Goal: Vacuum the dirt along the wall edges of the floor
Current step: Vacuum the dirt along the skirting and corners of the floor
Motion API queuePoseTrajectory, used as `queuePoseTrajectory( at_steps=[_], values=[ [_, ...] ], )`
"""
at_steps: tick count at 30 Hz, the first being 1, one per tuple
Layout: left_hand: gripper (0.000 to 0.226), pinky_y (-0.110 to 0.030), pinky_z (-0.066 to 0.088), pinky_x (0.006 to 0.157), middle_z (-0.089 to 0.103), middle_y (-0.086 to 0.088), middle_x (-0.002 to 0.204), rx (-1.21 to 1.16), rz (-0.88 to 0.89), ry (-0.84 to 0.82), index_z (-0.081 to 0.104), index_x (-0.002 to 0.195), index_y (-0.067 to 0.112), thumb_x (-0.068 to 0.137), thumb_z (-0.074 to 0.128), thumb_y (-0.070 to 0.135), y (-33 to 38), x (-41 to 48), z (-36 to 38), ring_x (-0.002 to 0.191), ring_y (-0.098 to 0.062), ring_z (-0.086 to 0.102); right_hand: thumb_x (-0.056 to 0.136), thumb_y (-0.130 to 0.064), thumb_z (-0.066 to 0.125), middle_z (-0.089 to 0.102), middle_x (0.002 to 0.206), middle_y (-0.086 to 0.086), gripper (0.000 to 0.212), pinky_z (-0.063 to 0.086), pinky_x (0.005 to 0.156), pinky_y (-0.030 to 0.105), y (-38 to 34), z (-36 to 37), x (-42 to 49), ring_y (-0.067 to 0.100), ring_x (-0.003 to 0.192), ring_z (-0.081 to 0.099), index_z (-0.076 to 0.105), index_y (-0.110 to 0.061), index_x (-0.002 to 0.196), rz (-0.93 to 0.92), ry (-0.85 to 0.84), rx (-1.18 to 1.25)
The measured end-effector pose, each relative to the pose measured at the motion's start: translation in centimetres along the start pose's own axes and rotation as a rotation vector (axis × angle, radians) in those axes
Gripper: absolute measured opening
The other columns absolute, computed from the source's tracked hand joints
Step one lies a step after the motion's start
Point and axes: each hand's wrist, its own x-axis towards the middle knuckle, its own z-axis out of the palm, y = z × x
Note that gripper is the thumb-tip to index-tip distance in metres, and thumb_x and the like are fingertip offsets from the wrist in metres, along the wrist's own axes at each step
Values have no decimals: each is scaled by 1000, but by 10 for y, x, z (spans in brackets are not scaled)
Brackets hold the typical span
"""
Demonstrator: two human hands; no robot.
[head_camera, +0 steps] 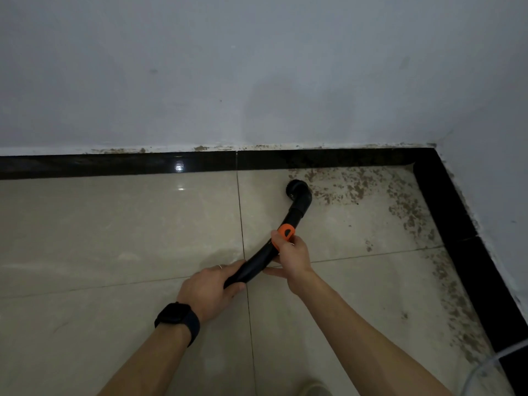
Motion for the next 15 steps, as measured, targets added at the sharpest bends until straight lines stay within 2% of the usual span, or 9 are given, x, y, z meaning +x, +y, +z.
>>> queuePoseTrajectory(
  at_steps=[1, 3, 10, 15],
  values=[
    [50, -25, 45, 68, 60, 13, 110, -11, -9, -7, 27, 145, 53, 98, 43, 52, 2, 2, 0, 92, -8, 56, 100, -30, 65, 66, 113, 12, 31, 64, 62, 42, -1, -2, -1, 28, 102, 69, 57, -9, 122, 5, 4, -3],
    [50, -25, 44, 69, 60, 12, 113, -64, -47, 86, 26, 146, 52, 98, 42, 51, -7, 22, -8, 95, -9, 57, 101, -30, 65, 67, 112, 13, 30, 64, 65, 45, -28, 19, 17, 28, 100, 69, 57, -8, 121, -45, -51, -64],
    [53, -26, 48, 73, 60, 11, 116, -65, -39, 88, 23, 148, 51, 98, 41, 52, -2, 33, -7, 99, -11, 58, 101, -30, 64, 66, 107, 10, 22, 64, 68, 45, -37, 14, 23, 25, 96, 68, 59, -11, 112, -49, -44, -56],
    [53, -28, 51, 75, 61, 11, 118, -56, -41, 102, 23, 147, 52, 98, 41, 54, -4, 40, -8, 98, -12, 59, 101, -32, 64, 65, 112, 10, 32, 64, 66, 42, -41, 15, 27, 27, 100, 69, 58, -9, 122, -65, -42, -82]
  ],
)
